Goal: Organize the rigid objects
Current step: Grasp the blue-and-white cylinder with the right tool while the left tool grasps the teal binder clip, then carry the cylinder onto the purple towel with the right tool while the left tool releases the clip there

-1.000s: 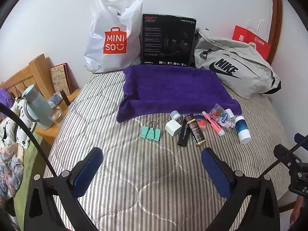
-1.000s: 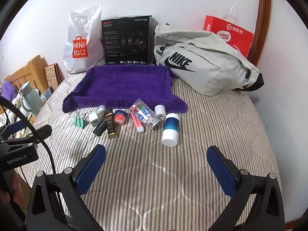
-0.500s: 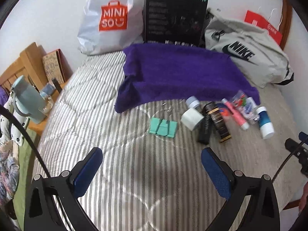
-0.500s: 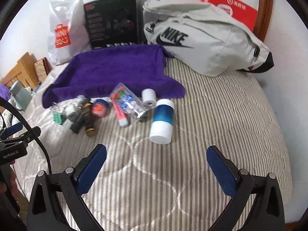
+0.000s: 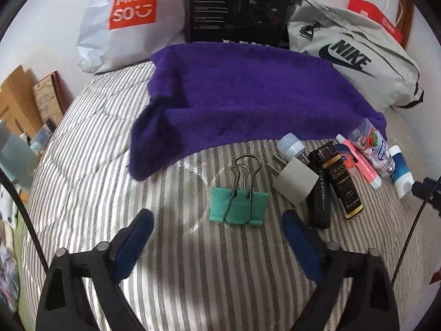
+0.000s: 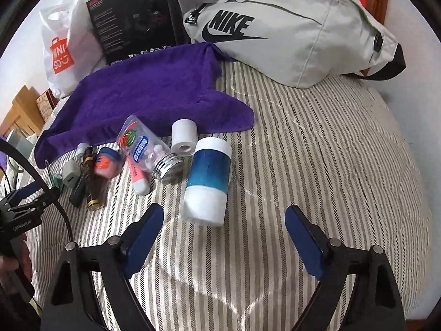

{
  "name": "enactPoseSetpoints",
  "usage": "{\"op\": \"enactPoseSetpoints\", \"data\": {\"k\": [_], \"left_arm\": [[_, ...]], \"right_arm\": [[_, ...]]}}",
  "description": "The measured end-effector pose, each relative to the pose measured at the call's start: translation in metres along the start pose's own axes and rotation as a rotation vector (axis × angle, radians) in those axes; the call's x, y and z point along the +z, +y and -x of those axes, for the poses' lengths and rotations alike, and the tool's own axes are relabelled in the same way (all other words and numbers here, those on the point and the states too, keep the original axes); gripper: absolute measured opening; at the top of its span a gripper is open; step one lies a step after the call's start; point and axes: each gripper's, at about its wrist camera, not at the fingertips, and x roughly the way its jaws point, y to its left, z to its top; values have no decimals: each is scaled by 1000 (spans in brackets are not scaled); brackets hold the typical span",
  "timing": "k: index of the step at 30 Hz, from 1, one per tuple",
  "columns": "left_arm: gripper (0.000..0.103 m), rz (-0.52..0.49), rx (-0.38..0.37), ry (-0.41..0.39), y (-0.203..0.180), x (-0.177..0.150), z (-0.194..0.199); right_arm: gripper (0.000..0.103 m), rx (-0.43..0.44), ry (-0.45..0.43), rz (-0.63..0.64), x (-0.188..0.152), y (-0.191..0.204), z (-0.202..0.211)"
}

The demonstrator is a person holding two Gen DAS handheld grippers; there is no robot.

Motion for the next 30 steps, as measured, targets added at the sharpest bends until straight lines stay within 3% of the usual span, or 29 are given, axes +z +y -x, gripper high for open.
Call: {"op": "enactPoseSetpoints", "data": {"k": [2,5,6,11,16,21,23,30], "left_arm": [[76,-12,-8,11,-1,2,-6],[70,-46,-7,-6,-3,5,-8],[61,-48,-13,-8,-3,5,-8],[39,-85,-36,-13,-12,9,-8],[39,-85,-3,-1,-18,8,-8],[40,-69,-15,-1,-15,7,-9],[40,-74,-14,-3,-15,6,-9],[40,-62,-14,-2,-14,7,-9]], "right_arm": [[88,7,0,-10,2,-1,-3],[83,15,0,-1,6,1,-7],[82,12,5,6,7,3,-9],[73,12,30,22,12,8,-23],[57,3,56,32,14,10,-36],[50,-19,28,55,18,16,-44],[38,-4,39,68,20,15,-43],[39,-1,53,71,21,9,-45]]}}
